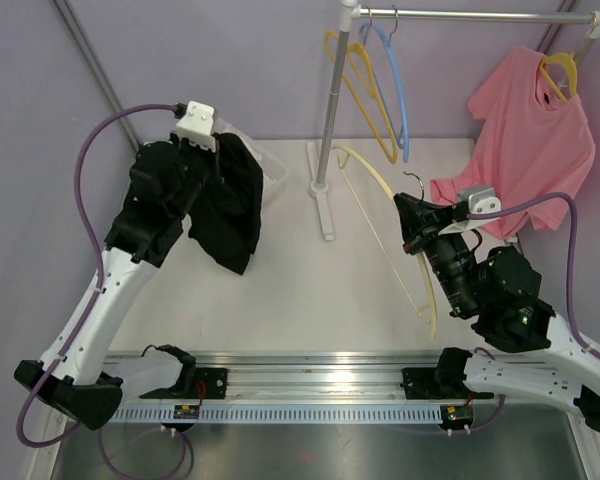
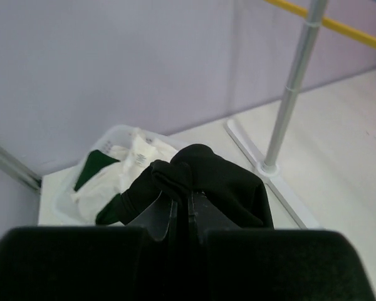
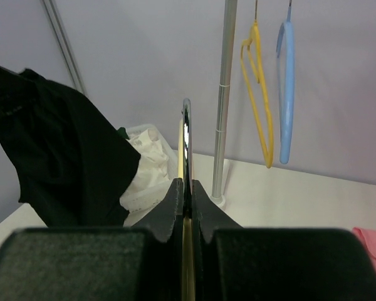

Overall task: Remove the t-shirt from the hanger
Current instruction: Place the tshirt into the basket

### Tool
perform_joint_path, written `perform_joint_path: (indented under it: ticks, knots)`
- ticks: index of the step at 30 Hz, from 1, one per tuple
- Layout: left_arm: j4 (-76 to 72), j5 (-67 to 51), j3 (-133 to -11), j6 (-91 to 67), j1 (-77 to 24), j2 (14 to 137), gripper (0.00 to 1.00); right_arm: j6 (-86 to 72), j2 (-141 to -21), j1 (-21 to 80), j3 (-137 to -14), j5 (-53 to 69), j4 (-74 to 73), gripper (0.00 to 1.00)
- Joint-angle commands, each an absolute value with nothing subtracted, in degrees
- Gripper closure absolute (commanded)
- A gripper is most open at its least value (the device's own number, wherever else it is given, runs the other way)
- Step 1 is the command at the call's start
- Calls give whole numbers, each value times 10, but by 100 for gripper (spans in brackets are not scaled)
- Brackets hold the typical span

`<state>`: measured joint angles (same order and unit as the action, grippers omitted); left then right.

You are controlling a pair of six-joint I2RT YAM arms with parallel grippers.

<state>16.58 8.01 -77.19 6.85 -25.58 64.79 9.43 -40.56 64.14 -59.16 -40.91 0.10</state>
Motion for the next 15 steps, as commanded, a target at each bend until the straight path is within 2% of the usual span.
perform_joint_path:
  ticks: [1, 5, 11, 15]
  knots:
    - [151, 119, -841, 82, -222, 646, 100, 100, -417, 645, -605, -403, 21, 100]
    - [190, 128, -973, 91, -164, 703, 100, 102, -427, 645, -611, -406, 16, 100]
    - [208, 170, -1154, 113, -129, 795, 100, 106, -435, 645, -613, -408, 19, 100]
    - [201, 166, -1209, 122, -123, 864, 100, 110, -438, 645, -613, -406, 23, 100]
